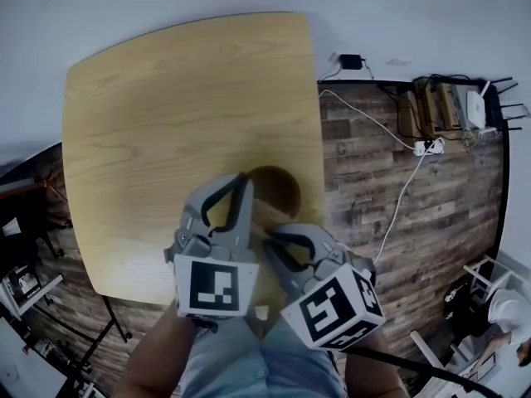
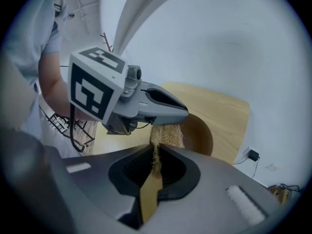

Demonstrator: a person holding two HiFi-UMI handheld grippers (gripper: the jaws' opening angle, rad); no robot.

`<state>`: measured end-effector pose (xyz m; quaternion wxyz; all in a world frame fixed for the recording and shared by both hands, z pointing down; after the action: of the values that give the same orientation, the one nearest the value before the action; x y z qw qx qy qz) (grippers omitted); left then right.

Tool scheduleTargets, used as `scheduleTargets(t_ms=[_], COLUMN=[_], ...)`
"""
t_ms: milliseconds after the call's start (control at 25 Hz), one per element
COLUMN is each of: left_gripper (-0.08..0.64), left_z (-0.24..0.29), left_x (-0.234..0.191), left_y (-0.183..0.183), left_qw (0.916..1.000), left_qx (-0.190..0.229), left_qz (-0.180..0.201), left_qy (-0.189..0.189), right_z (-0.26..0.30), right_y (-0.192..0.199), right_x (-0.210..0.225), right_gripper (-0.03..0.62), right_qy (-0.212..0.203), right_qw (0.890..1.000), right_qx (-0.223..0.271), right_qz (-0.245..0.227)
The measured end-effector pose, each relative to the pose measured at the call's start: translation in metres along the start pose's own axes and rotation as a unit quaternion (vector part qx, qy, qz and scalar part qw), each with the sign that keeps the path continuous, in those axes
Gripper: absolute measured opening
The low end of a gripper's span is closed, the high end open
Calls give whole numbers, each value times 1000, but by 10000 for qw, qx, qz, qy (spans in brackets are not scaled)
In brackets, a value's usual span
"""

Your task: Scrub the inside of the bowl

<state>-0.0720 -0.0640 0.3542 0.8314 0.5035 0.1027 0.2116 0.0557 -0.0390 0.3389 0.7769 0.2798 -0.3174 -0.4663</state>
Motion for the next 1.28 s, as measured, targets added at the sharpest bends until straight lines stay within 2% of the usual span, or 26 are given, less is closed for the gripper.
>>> scheduleTargets(t_ms=[80,160,320,760,920,1120,1280], left_gripper=[37,37,37,37,37,37,40], left_z=[1,1,1,-1,1,4,2], left_x=[0,-2,-3,-1,-4,-11,-15], left_y=[0,0,-5,-2,0,6,13], left_qw=[10000,9999,9996,9997,9994,9990,9989], left_qx=[-53,-87,-51,-151,-135,-183,-244], left_qz=[-26,-28,281,-195,-315,-399,-389], left_qy=[-59,-93,28,68,97,45,107], right_z=[-10,-22,-34,4,28,40,33], right_y=[2,2,-1,1,4,2,-1], right_x=[-1,1,13,34,34,25,20], right_gripper=[25,25,25,25,25,25,25], right_qy=[35,241,753,937,771,39,-265], right_qw=[10000,9995,9965,9954,9970,9998,9995], right_qx=[55,190,375,199,13,28,-17], right_qz=[-6,-1,0,-60,-56,184,172])
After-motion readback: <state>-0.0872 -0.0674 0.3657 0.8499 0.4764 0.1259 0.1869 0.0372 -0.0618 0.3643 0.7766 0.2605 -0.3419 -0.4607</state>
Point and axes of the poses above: the fingertips, and each gripper's own axes: z forward along the fingers, x to its right, y out of its underside, the point moved 10 cm from there along -z, backward along the fingers, and after that the axes turned 8 degrees about x, right-handed, at the moved point
